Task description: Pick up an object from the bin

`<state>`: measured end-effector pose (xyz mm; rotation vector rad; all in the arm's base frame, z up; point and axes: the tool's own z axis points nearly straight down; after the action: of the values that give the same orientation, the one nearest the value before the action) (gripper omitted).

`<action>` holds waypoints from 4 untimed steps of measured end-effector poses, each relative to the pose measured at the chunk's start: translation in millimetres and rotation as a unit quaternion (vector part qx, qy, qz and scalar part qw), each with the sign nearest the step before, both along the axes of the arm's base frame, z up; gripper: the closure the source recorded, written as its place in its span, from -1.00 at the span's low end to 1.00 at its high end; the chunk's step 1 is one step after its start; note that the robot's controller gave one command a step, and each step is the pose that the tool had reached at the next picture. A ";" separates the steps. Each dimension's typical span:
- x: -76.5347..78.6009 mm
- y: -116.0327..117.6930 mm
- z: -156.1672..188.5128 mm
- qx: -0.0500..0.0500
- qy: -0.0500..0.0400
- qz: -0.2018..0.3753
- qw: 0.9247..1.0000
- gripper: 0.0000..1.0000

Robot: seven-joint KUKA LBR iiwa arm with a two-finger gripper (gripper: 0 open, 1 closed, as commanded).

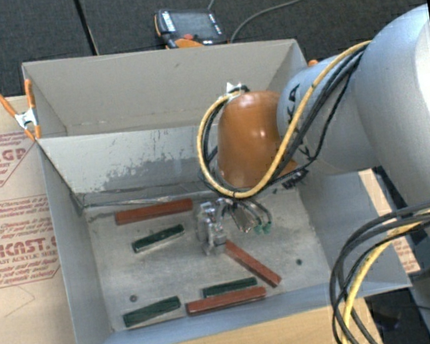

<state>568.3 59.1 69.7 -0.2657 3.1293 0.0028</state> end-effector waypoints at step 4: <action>-63.5 -88.0 115.7 -0.001 -0.004 0.013 1.000 1.00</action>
Offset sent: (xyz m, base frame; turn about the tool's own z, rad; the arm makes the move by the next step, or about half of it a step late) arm 0.0000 0.0000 0.0000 0.0000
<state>504.7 -28.9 185.3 -0.3064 3.1180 -0.0023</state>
